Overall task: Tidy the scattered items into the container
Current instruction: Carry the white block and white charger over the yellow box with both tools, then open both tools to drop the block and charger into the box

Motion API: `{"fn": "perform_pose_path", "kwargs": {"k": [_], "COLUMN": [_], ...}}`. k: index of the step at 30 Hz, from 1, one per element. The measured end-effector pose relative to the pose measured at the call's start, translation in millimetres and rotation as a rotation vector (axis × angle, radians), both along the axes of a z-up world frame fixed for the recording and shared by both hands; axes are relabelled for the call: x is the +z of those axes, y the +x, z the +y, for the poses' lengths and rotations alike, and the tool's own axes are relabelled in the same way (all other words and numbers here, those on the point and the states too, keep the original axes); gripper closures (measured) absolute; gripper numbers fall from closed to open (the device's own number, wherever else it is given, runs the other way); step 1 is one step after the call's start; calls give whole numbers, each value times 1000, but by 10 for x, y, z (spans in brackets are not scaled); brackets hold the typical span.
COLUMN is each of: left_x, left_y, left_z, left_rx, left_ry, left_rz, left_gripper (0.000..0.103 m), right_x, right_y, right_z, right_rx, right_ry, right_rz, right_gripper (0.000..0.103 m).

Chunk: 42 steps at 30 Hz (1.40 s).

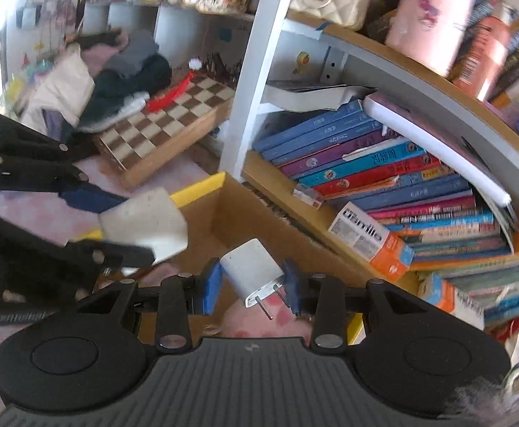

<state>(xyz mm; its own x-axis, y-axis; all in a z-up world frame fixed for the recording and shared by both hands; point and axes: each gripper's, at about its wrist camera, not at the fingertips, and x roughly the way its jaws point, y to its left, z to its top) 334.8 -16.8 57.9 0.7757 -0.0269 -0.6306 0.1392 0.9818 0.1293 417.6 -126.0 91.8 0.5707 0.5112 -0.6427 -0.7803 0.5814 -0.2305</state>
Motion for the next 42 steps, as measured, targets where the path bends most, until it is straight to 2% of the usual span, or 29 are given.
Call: {"fn": "perform_pose_path", "kwargs": {"k": [6,15,20,27,29,32,33,34,39,42], "left_x": [-268,-539,-605,-634,-643,-634,-621,-600,-463,-386], "left_y": [275,547,574,592,574,550,541,527,429,358], "left_z": [-19,88,45,5,1,6,7,3,-14,-14], "left_rx": [21,60,43,25,26,30,29,26,16,25], "left_ry": [8,-13,44,48,50,49,51,56,69,75], "left_rz": [106,255,279,301,303,301,298,290,237,203], "left_gripper": [70,70,70,68,67,66,63,60,48,38], "right_x": [-232,-691,-908,-992,-1009,-1011,-1001,-987,-902,-843], "right_y": [326,604,724,854,883,912,915,913,886,853], "right_z": [328,712,878,967,972,961,951,939,873,817], "right_rx": [50,99,115,89,82,68,65,65,57,46], "right_ry": [-71,-186,-234,-241,-237,-216,-208,-198,-165,-148], "right_rz": [28,124,168,212,218,231,233,235,232,226], "right_gripper": [68,68,68,68,63,47,38,33,27,25]}}
